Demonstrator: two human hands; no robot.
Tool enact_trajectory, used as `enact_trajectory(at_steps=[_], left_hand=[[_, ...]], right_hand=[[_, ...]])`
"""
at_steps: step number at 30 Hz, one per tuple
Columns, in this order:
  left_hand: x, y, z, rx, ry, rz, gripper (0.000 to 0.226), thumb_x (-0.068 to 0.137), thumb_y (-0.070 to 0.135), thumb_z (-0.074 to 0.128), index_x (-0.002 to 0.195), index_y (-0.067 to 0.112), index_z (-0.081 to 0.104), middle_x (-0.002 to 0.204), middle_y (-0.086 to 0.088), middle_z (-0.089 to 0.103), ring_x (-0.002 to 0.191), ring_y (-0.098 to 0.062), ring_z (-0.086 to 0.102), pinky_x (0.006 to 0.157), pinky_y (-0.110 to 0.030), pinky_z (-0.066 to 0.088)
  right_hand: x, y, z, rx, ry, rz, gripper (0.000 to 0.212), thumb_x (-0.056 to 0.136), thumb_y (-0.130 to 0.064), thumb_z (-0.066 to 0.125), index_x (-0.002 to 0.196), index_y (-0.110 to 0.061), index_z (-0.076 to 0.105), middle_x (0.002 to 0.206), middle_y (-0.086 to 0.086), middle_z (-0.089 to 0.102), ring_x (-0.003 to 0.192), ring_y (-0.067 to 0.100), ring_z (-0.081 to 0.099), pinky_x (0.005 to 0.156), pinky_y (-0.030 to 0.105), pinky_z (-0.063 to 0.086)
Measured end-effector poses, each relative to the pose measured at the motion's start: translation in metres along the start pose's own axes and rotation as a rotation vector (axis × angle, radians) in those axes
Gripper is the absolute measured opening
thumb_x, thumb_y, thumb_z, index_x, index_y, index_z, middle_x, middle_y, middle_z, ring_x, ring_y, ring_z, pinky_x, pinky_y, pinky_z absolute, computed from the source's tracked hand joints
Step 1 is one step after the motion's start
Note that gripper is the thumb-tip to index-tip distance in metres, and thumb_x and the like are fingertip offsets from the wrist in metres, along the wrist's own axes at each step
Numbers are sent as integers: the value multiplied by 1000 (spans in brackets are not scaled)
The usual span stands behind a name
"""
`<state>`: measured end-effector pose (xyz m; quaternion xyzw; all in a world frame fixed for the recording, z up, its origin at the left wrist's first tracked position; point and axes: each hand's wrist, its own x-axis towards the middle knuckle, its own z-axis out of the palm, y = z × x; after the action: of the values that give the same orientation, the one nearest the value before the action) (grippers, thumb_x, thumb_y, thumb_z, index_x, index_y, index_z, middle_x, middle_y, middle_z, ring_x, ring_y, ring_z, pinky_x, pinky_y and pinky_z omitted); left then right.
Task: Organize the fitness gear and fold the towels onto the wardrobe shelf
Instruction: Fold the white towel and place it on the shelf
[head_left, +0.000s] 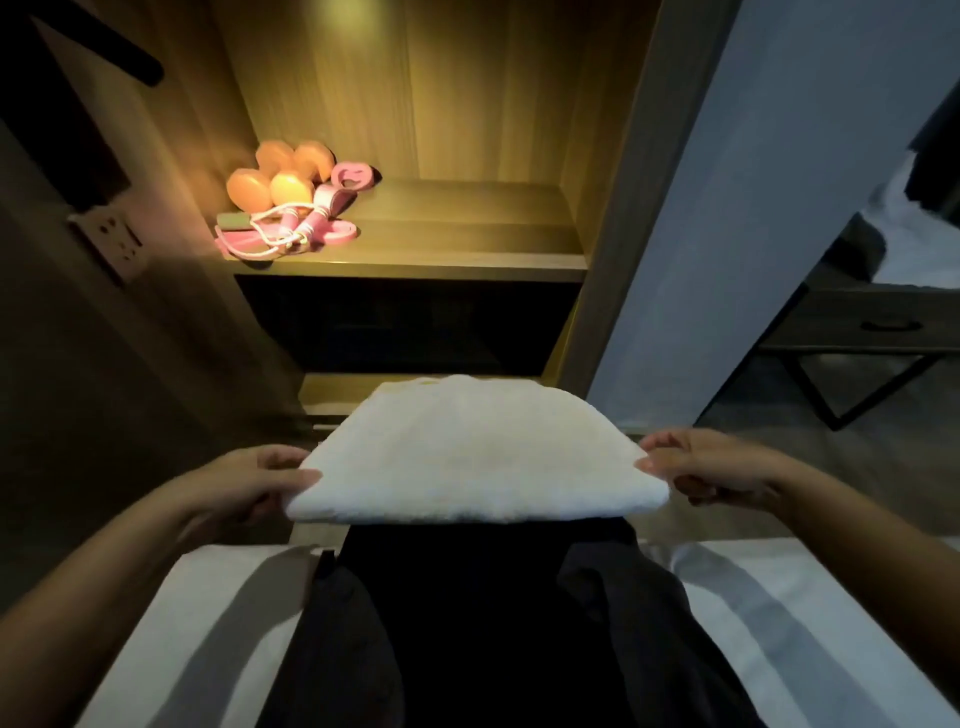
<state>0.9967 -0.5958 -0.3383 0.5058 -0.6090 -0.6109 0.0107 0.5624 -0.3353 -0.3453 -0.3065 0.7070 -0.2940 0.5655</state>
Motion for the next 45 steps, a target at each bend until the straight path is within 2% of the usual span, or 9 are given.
enact_trajectory(at_steps=[4,8,17,20,24,28,31,37,45], left_hand=[[-6,-26,13,132,-157,-136,40,67,27,85,85,2,58,55,-3,51,45,-9,39,42,-19,29],[-11,-27,6,179,-296,-179,35,72,23,84,94,5,65,78,-8,61,62,-14,47,57,-24,36],[-23,-34,18,442,-549,-295,74,67,33,86,130,10,57,128,-13,63,120,-34,57,105,-46,44],[-24,-22,22,636,-409,-281,81,70,47,78,139,23,42,141,-2,49,121,-20,52,98,-34,47],[-3,7,44,571,258,111,82,86,51,67,151,19,29,154,-8,34,137,-29,39,108,-46,40],[29,26,123,833,289,482,70,95,50,50,155,26,22,163,0,17,150,-20,14,120,-46,17],[50,17,166,1020,247,439,62,100,52,31,156,33,11,165,4,-3,151,-18,-9,121,-50,-1],[73,-3,166,1046,333,194,68,94,69,14,154,41,0,164,0,-16,149,-32,-16,119,-57,-3],[77,8,142,821,332,-119,79,95,67,17,156,23,-6,163,-15,-10,150,-33,-10,119,-51,-1]], right_hand=[[0,34,16,-8,-125,133,51,69,-38,79,103,-4,62,54,2,51,44,9,40,43,18,37],[-5,44,8,-5,-239,196,40,63,-41,90,82,-14,66,58,2,47,50,10,38,49,20,36],[-16,52,11,-98,-531,294,53,78,-32,81,124,-14,62,74,4,54,60,10,45,62,21,42],[-14,34,11,-220,-294,325,64,73,-50,81,125,-20,58,102,7,66,79,14,63,72,25,51],[7,-2,40,-469,349,-30,67,89,-53,60,145,-24,37,146,5,46,125,24,51,97,40,49],[43,-21,110,-816,332,-301,70,96,-63,36,155,-33,14,164,-6,12,150,20,11,121,52,14],[74,-18,140,-1010,309,-248,66,98,-63,21,156,-36,3,164,-7,-11,150,21,-15,119,54,-9],[98,1,138,-1022,376,-63,75,91,-73,13,154,-39,-7,162,-6,-20,150,26,-16,117,57,-9],[105,-4,111,-634,407,242,85,91,-73,24,155,-25,-6,165,8,2,148,37,15,117,55,24]])
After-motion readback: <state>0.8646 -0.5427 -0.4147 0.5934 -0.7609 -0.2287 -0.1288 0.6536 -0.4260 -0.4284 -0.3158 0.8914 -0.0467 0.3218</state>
